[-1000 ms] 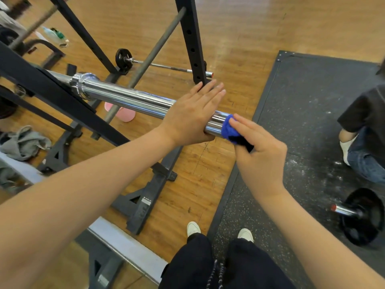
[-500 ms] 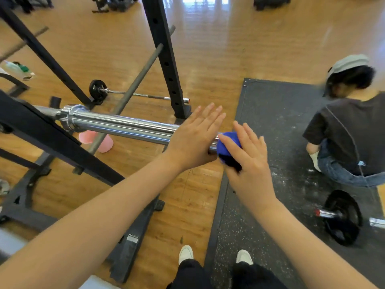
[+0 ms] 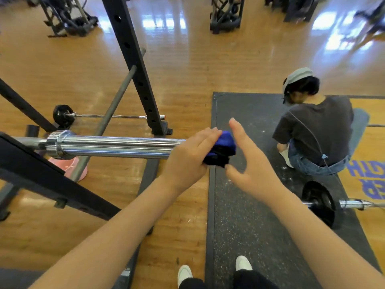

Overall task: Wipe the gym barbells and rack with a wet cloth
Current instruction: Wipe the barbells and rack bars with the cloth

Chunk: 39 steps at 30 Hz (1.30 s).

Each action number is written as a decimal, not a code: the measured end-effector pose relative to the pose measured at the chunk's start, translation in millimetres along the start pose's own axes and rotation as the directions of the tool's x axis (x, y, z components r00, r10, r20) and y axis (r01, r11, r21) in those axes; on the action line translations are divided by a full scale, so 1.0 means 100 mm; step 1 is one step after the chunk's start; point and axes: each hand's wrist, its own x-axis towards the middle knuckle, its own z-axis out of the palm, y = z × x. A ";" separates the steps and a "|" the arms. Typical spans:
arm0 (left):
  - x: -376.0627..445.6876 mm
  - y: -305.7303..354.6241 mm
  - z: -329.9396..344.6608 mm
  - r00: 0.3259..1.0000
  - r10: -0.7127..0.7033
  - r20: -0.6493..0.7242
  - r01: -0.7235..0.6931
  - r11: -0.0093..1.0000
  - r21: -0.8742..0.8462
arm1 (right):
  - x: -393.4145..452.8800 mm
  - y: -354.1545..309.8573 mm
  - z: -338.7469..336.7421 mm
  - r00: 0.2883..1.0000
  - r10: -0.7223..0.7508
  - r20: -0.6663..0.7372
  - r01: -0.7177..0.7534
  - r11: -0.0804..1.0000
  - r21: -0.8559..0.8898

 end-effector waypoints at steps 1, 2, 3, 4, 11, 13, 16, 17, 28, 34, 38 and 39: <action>-0.01 -0.05 -0.02 0.998 -0.021 -0.053 0.024 0.999 0.038 | 0.00 0.04 -0.04 1.000 0.016 -0.004 -0.016 0.998 -0.066; -0.01 -0.07 -0.03 0.995 -0.046 -0.088 0.053 0.996 0.073 | 0.01 0.08 -0.06 0.999 0.044 -0.003 -0.043 0.989 -0.140; -0.02 -0.08 -0.04 0.995 -0.063 -0.083 0.072 0.992 0.108 | 0.02 0.12 -0.04 0.997 0.073 0.023 -0.067 0.976 -0.205; -0.03 -0.06 -0.02 0.997 -0.077 -0.027 0.080 0.987 0.140 | 0.02 0.15 0.00 0.992 0.101 0.072 -0.080 0.965 -0.250; 0.02 0.11 0.05 0.971 -0.135 0.195 0.106 0.982 0.157 | 0.00 0.30 0.18 0.997 0.070 0.040 -0.061 0.979 -0.194; 0.08 0.11 0.08 0.969 -0.140 0.204 0.111 0.983 0.147 | 0.04 0.33 0.18 0.998 0.051 0.030 -0.044 0.981 -0.190; 0.06 0.08 0.12 0.968 -0.092 0.235 0.056 0.986 0.157 | 0.10 0.32 0.14 0.999 0.052 0.007 -0.050 0.983 -0.179; 0.04 0.06 0.10 0.968 -0.072 0.239 0.040 0.990 0.133 | 0.12 0.29 0.12 0.999 0.046 0.000 -0.046 0.984 -0.173; 0.04 0.00 -0.19 0.884 -0.062 0.464 0.184 0.957 -0.223 | 0.38 0.04 0.13 0.996 -0.073 0.059 0.081 0.986 -0.144; -0.16 -0.26 -0.15 0.911 -0.229 0.343 0.072 0.907 0.415 | 0.18 -0.01 0.28 0.987 -0.029 -0.157 0.000 0.983 -0.181; -0.17 -0.25 -0.08 0.930 -0.221 0.294 0.072 0.893 0.444 | 0.22 -0.13 0.45 0.971 0.139 -0.193 -0.183 0.955 -0.234; -0.16 -0.26 -0.08 0.922 -0.229 0.313 0.069 0.891 0.448 | 0.24 -0.12 0.46 0.969 0.127 -0.210 -0.181 0.948 -0.263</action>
